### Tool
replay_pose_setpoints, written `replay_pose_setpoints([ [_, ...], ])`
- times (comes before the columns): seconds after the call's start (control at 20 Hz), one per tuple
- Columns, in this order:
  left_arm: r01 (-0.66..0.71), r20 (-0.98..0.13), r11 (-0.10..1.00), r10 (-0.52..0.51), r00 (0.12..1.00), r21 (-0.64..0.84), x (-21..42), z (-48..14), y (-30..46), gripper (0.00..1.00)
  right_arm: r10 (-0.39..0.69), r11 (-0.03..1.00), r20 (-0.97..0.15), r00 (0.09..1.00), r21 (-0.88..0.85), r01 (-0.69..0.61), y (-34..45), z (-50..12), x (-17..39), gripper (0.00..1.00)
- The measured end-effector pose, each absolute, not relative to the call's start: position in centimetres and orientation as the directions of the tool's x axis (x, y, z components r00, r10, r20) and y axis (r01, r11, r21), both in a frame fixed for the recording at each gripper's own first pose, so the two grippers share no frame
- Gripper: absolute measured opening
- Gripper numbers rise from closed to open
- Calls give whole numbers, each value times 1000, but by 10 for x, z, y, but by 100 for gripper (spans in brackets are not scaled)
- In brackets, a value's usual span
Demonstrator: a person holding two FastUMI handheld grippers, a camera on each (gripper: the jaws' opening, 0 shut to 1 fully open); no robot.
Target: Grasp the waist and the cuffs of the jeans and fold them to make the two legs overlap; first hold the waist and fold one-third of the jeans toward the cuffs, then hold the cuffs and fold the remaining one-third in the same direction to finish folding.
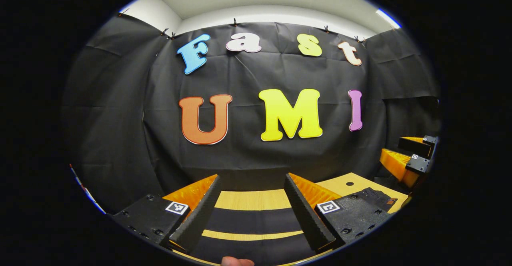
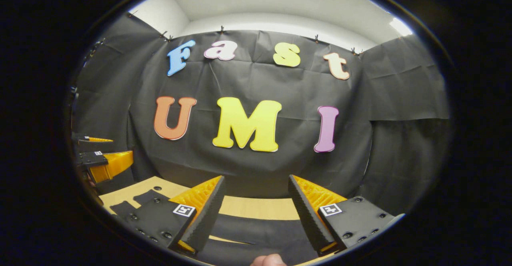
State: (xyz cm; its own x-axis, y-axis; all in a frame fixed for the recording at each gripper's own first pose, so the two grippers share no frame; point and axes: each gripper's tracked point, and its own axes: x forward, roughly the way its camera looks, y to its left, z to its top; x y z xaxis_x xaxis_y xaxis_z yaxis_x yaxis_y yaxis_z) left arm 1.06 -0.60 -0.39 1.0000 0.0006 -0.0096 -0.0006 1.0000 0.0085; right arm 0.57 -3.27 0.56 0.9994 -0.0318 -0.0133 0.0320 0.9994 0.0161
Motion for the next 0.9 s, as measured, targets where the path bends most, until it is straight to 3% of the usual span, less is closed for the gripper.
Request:
replay_pose_setpoints([
  [0.05,0,-18,1000,0,1000,5,12,-8,-4,94,-31,999,-19,999,9,31,-39,3,6,94],
  [0.1,-3,-32,1000,3,999,-2,13,-14,-1,100,-25,1000,-30,999,1,25,-46,-2,6,96],
  [0.15,-15,-51,1000,14,999,-14,13,-22,8,94,-29,1000,-54,998,-1,29,-58,-9,7,94],
  [0.2,-36,-78,999,33,996,-28,13,-33,19,100,-40,999,-84,996,7,41,-77,-19,8,94],
  [0.3,-104,-148,993,95,984,-52,10,-61,49,100,-88,994,-151,985,48,96,-125,-44,4,94],
  [0.55,-322,-415,926,220,883,-195,-27,-162,133,100,-148,926,-407,901,263,271,-238,-134,-18,96],
  [0.7,-468,-581,819,214,785,-331,-69,-230,160,100,-96,780,-558,824,472,411,-281,-205,-27,99],
  [0.75,-516,-633,759,180,753,-398,-75,-251,157,99,-71,706,-595,800,537,462,-287,-228,-30,93],
  [0.9,-650,-716,494,76,694,-577,-103,-290,144,99,23,481,-677,735,653,586,-288,-296,-43,98],
])
